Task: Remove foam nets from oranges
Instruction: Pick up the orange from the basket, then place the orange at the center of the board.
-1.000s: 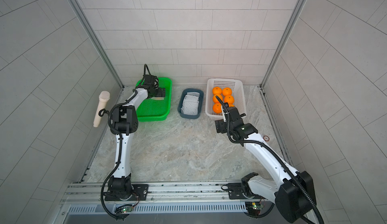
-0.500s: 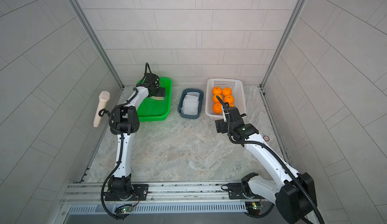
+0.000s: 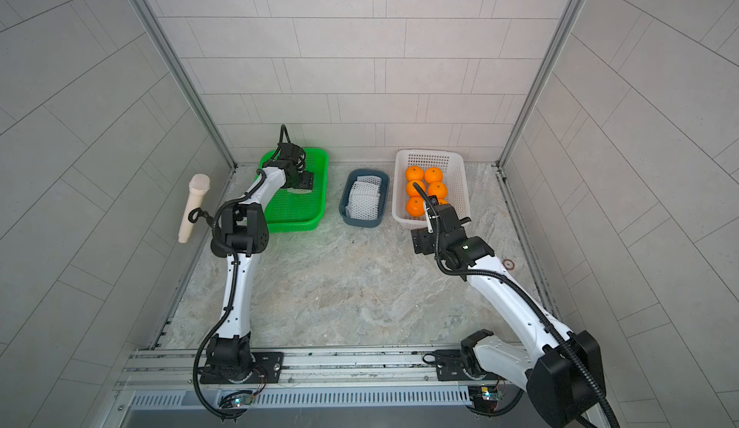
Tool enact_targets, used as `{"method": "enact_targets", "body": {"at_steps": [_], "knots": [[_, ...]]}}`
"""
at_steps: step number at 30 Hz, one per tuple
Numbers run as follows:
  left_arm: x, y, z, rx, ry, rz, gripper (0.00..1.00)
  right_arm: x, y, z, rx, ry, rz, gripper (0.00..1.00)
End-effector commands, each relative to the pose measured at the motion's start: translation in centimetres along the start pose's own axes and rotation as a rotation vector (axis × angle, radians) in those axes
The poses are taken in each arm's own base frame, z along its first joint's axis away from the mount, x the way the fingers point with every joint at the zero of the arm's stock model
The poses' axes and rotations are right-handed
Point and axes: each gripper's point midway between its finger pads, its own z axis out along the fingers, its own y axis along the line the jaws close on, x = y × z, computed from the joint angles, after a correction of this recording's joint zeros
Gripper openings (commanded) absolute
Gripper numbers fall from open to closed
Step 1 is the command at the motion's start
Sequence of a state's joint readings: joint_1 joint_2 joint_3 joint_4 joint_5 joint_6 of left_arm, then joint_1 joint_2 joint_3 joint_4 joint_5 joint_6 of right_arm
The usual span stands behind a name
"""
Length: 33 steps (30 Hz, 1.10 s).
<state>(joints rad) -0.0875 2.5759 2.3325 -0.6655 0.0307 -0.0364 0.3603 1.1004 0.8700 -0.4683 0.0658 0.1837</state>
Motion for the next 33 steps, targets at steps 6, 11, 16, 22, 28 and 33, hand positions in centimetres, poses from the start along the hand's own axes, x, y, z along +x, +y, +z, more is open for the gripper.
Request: {"method": "enact_targets", "body": {"at_steps": [6, 11, 16, 22, 28, 33], "knots": [[-3.8, -0.7, -8.9, -0.023, -0.131, 0.008, 0.77, -0.3, -0.1, -1.3, -0.003, -0.044, 0.023, 0.92], [-3.6, -1.0, -12.7, -0.041, -0.157, -0.013, 0.76, -0.1, -0.1, -1.8, -0.014, -0.049, 0.04, 0.92], [-1.9, -1.5, -15.8, -0.039, -0.169, -0.051, 0.75, 0.3, 0.0, -2.4, -0.033, -0.068, 0.058, 0.92], [0.9, -3.6, -19.6, -0.016, -0.206, -0.06, 0.75, 0.9, 0.3, -2.6, -0.052, -0.074, 0.072, 0.92], [5.3, -7.3, -22.7, 0.006, -0.244, -0.048, 0.75, 1.5, 0.2, -2.2, -0.05, -0.066, 0.079, 0.93], [9.9, -11.2, -24.9, 0.049, -0.272, -0.044, 0.75, 1.7, 0.2, -1.7, -0.045, -0.053, 0.078, 0.92]]}}
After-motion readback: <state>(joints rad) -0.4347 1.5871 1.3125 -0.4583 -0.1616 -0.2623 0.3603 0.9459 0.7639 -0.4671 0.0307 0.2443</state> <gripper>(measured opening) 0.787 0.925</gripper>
